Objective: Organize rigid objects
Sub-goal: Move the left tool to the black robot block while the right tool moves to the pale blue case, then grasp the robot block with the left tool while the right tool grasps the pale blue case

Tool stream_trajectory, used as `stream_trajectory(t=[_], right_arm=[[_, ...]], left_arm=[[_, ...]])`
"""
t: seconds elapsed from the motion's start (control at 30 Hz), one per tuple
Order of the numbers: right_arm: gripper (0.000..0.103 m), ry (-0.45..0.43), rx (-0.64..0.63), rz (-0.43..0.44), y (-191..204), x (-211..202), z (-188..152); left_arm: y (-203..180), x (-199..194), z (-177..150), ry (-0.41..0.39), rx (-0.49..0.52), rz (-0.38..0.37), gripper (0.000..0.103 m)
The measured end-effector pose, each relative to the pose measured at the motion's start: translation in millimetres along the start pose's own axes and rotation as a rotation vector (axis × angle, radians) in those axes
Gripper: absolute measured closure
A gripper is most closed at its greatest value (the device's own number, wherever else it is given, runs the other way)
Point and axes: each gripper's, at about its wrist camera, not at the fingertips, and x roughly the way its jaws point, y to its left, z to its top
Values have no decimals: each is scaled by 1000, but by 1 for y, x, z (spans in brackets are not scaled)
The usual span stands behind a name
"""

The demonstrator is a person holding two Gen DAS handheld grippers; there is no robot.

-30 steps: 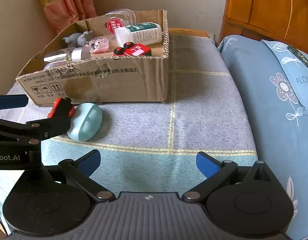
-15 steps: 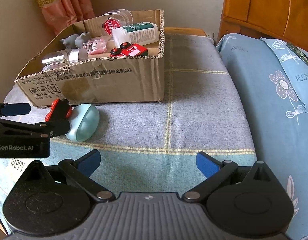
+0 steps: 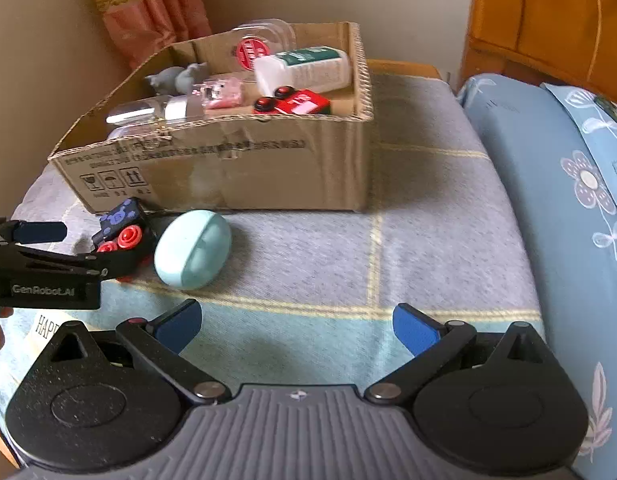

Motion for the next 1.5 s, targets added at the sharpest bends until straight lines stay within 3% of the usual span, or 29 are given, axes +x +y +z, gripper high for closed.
stream_trajectory(t=[0.3, 0.63, 1.1, 1.37, 1.47, 1.5], right_arm=[[0, -31, -105, 35, 32, 18, 6], [0, -96, -204, 1, 59, 43, 10], [0, -124, -141, -36, 25, 39, 7], [0, -137, -149, -30, 13, 31, -2], [0, -146, -153, -26, 14, 30, -4], [0, -149, -158, -23, 15, 30, -4]], left_arm=[[31, 0, -12, 15, -36, 53, 3], [42, -4, -22, 9, -49, 63, 3], [-1, -4, -12, -12, 73, -21, 3], [-7, 9, 2, -33, 48, -27, 4], [-6, 12, 2, -50, 18, -23, 11], [-6, 12, 2, -53, 15, -28, 20]])
